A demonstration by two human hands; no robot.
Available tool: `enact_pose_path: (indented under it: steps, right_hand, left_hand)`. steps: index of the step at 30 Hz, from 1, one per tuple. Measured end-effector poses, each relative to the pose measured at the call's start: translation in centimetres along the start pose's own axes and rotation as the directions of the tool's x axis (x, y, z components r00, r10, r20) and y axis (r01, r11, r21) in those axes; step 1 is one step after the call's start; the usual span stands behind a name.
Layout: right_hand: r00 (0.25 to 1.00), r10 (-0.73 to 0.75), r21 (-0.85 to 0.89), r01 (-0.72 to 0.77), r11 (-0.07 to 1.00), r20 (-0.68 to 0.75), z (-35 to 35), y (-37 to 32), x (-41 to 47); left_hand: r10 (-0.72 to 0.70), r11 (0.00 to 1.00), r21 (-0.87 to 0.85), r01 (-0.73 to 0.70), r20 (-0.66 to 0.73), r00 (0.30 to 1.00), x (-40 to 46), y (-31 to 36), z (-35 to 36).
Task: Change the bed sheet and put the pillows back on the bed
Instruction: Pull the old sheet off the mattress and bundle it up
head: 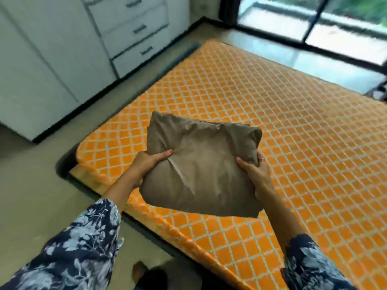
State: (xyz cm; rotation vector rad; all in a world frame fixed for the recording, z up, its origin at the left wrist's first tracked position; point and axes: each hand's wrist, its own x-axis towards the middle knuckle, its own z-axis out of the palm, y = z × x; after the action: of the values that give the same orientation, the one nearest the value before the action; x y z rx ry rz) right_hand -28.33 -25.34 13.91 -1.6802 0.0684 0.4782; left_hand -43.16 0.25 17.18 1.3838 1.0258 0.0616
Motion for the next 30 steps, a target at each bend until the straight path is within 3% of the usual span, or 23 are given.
enact_pose_path:
  steps: [6, 14, 22, 30]
  right_hand:
    - [0.967, 0.004, -0.044, 0.007, 0.999, 0.253, 19.6, -2.3, -4.9]
    - [0.855, 0.065, -0.107, -0.012, 0.994, 0.515, 43.8, -1.5, -13.3]
    - [0.818, 0.015, -0.108, 0.058, 0.992, 0.575, 58.6, -5.5, -11.4]
    - [0.815, 0.007, -0.119, 0.076, 0.99, 0.579, 73.7, -10.9, -4.1]
  left_hand:
    - [0.002, 0.983, -0.177, -0.048, -0.253, 0.967, -2.4, -3.6, -20.1]
    - [-0.163, 0.946, -0.323, -0.001, -0.48, 0.862, -6.2, -9.1, -42.7]
    - [-0.126, 0.93, -0.359, -0.078, -0.512, 0.849, -1.4, -5.6, -54.5]
    - [-0.105, 0.92, -0.374, -0.115, -0.519, 0.848, 8.6, 2.4, -64.4]
